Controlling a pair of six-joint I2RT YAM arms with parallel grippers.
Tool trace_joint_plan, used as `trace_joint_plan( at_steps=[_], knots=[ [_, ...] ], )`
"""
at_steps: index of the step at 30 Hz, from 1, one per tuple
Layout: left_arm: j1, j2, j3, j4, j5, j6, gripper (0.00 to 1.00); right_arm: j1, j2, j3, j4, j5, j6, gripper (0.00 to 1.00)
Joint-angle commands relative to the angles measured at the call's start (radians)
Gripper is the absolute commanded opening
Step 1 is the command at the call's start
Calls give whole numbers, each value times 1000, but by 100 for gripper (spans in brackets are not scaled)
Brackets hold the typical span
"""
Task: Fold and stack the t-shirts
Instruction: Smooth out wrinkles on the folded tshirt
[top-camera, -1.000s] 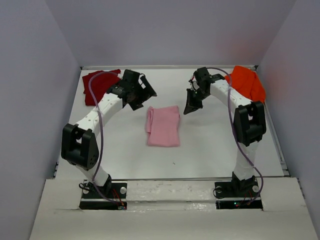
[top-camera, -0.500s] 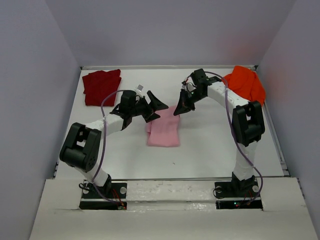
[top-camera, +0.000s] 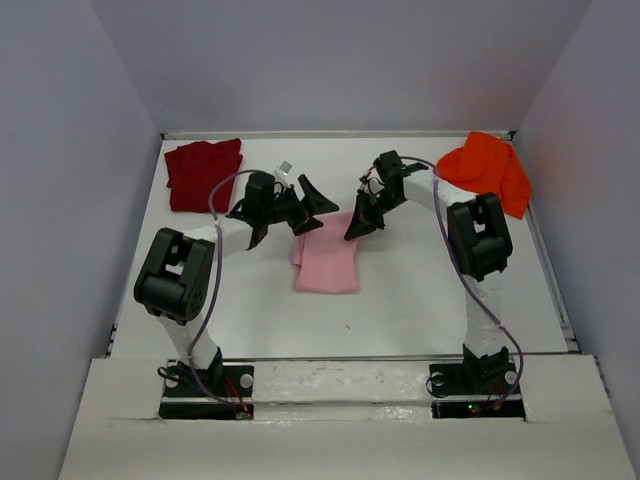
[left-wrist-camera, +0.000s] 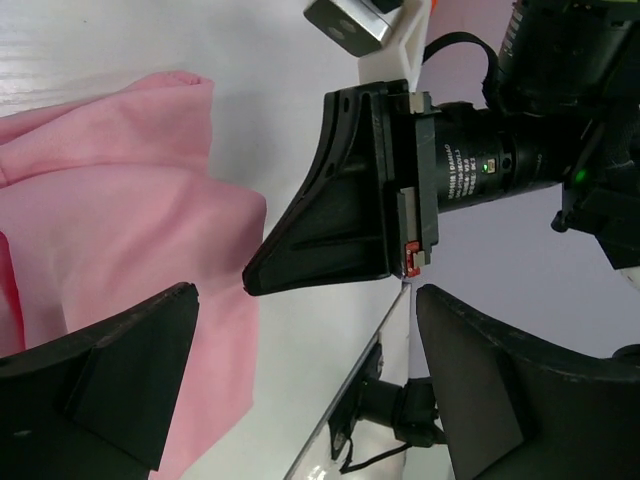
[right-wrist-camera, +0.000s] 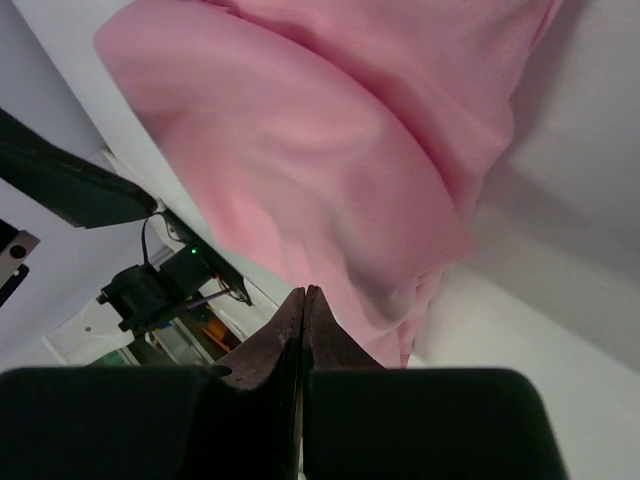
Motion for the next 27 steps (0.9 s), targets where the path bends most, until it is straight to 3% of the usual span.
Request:
trace_joint_plan(
  at_steps=[1,5,6,7,21,22,25,27],
  knots=[
    [12,-39,51,25,44,112,97,1,-3,51,34,16,-12,0],
    [44,0,65,26,98,89,43,1,5,65,28,17,-14,0],
    [46,16,68,28,105,82,12,1,7,67,26,19,-14,0],
    [47,24,74,26,110,82,2,1,10,70,26,22,-14,0],
    [47,148,98,-58,132,131,0,1,73,140,8,59,-23,0],
    [47,155,123,-90,118,152,0,1,74,140,8,63,-24,0],
    [37,198,259,-439,8,333,0,1,86,137,-4,94,-38,0],
    [20,217,327,-565,-90,417,0,1,91,134,-12,120,-50,0]
  ],
)
